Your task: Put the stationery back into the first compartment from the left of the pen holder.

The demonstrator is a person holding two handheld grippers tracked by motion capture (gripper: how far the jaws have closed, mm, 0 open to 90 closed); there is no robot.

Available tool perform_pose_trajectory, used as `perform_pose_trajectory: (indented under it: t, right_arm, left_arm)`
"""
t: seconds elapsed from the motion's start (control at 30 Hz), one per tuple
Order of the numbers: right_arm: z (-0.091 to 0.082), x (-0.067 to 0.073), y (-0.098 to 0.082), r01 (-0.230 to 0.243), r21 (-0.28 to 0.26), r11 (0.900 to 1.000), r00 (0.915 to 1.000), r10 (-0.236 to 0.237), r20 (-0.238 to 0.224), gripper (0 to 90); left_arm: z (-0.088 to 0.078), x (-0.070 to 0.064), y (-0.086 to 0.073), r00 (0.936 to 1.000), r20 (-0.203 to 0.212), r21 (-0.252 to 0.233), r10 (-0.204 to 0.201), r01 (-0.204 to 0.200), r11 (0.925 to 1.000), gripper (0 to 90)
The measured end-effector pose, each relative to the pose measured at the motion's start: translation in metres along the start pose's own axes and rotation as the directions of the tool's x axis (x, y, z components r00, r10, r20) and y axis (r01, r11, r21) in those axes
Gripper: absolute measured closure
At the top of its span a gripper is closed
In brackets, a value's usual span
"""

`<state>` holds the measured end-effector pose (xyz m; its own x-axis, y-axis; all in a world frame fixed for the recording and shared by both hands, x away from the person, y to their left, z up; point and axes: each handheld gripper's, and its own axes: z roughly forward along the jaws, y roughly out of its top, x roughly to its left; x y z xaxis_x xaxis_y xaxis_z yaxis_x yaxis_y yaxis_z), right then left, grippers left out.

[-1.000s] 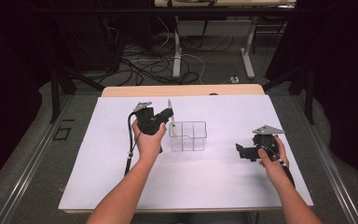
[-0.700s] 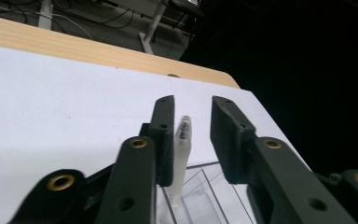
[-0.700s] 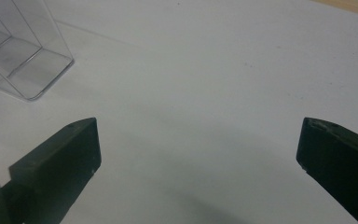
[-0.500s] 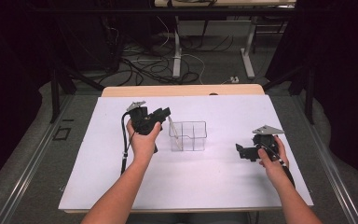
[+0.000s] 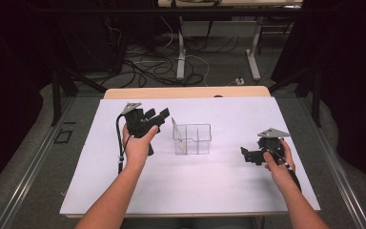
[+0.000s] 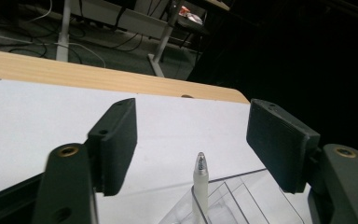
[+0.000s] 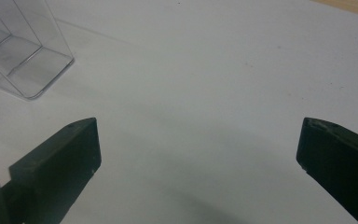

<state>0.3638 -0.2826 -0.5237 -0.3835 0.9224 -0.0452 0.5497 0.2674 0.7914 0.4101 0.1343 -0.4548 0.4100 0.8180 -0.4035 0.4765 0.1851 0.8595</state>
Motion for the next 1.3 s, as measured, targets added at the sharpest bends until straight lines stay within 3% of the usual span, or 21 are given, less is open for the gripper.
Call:
perform_pose_trajectory:
  t: [0.17, 0.23, 0.33, 0.43, 0.47, 0.57, 0.87, 1.3]
  right_arm:
    - [-0.001, 0.000, 0.000, 0.001, 0.000, 1.000, 1.0000, -0.001, 0.002, 0.0]
    - [-0.001, -0.001, 0.000, 0.007, -0.003, 1.000, 1.0000, -0.007, 0.003, 0.0]
    - [-0.001, -0.001, 0.000, 0.005, 0.000, 1.000, 1.0000, -0.005, 0.004, 0.0]
    - [-0.001, 0.000, 0.000, -0.001, 0.002, 1.000, 1.0000, 0.001, 0.001, 0.0]
    - [-0.001, 0.000, 0.000, 0.002, 0.003, 1.000, 1.0000, -0.002, 0.001, 0.0]
    - [-0.001, 0.000, 0.000, 0.003, 0.004, 1.000, 1.0000, -0.003, 0.003, 0.0]
    - [-0.001, 0.000, 0.000, 0.008, 0.002, 1.000, 1.0000, -0.008, 0.005, 0.0]
    - [-0.002, 0.000, 0.000, 0.006, 0.000, 1.000, 0.9999, -0.006, 0.008, 0.0]
  left_arm:
    - [-0.009, 0.003, 0.003, 0.9962, -0.043, 0.031, 0.076, -0.075, 0.9967, 25.3]
    - [-0.013, 0.004, 0.005, 0.9890, -0.074, 0.039, 0.128, -0.126, 0.9913, 24.2]
    - [-0.019, 0.008, 0.006, 0.9724, -0.117, 0.047, 0.202, -0.198, 0.9791, 22.4]
    - [-0.026, 0.012, 0.008, 0.9576, -0.139, 0.058, 0.252, -0.247, 0.9674, 22.4]
    - [-0.028, 0.014, 0.008, 0.9567, -0.143, 0.059, 0.254, -0.248, 0.9671, 22.3]
    - [-0.034, 0.018, 0.007, 0.9565, -0.145, 0.064, 0.253, -0.246, 0.9670, 22.5]
    - [-0.047, 0.031, 0.003, 0.9691, -0.139, 0.074, 0.204, -0.195, 0.9780, 16.3]
    - [-0.064, 0.059, -0.012, 0.9714, -0.173, 0.112, 0.163, -0.145, 0.9831, 1.4]
